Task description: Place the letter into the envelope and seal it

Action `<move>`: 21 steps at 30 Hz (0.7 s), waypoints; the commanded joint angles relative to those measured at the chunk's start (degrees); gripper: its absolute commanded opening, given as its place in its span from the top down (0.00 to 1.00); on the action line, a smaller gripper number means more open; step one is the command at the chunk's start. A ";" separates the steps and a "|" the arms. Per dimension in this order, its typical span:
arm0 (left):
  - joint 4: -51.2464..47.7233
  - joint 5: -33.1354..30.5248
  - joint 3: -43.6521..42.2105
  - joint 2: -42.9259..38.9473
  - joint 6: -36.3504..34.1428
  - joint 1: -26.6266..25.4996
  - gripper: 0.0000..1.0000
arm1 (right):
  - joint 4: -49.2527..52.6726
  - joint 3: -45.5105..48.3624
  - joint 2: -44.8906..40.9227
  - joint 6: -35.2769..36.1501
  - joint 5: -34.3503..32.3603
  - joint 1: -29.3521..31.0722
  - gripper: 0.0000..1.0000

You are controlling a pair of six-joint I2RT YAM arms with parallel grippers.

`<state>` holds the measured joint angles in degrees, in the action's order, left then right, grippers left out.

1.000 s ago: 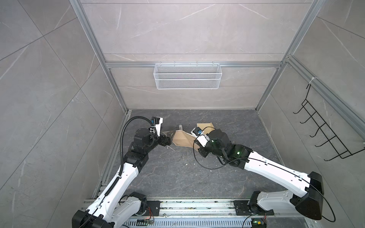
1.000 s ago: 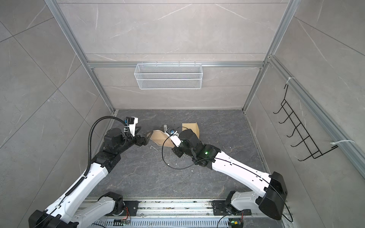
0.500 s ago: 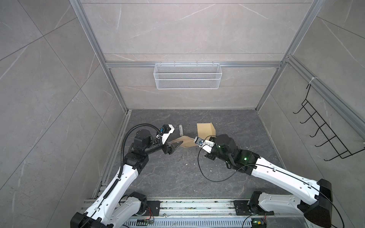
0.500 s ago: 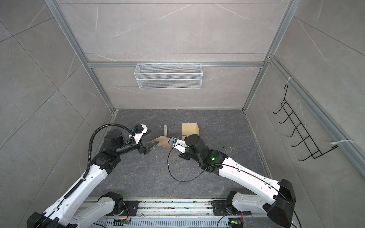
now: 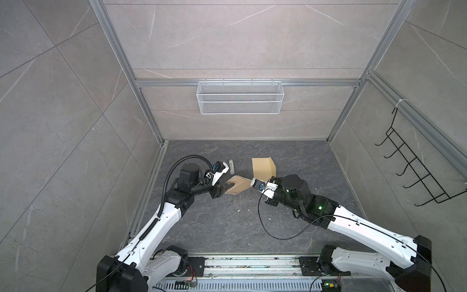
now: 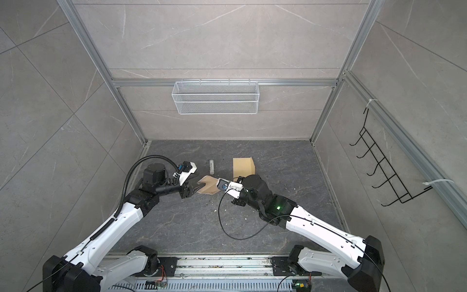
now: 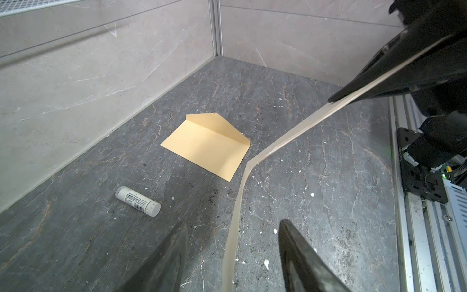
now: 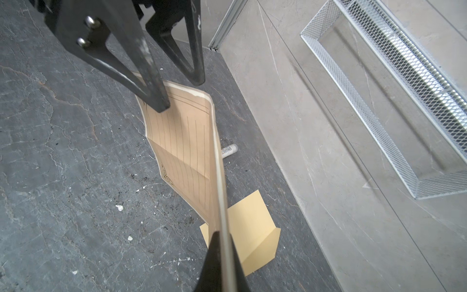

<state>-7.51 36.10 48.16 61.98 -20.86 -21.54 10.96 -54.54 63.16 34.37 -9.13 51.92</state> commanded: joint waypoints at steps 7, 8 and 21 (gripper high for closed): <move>0.21 2.94 4.30 3.74 0.69 -0.61 0.80 | -1.82 1.14 -0.98 -0.33 1.92 0.03 1.00; 0.21 3.44 4.44 4.00 0.79 -0.70 0.86 | -1.81 1.11 -0.96 -0.35 2.00 -0.02 1.00; 6.94 -3.51 0.13 0.59 5.62 -0.64 1.00 | 0.68 1.71 -7.99 -1.96 11.93 0.02 0.26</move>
<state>-4.64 35.64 49.28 65.43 -16.49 -22.13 10.90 -53.65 59.22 33.39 -2.81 51.94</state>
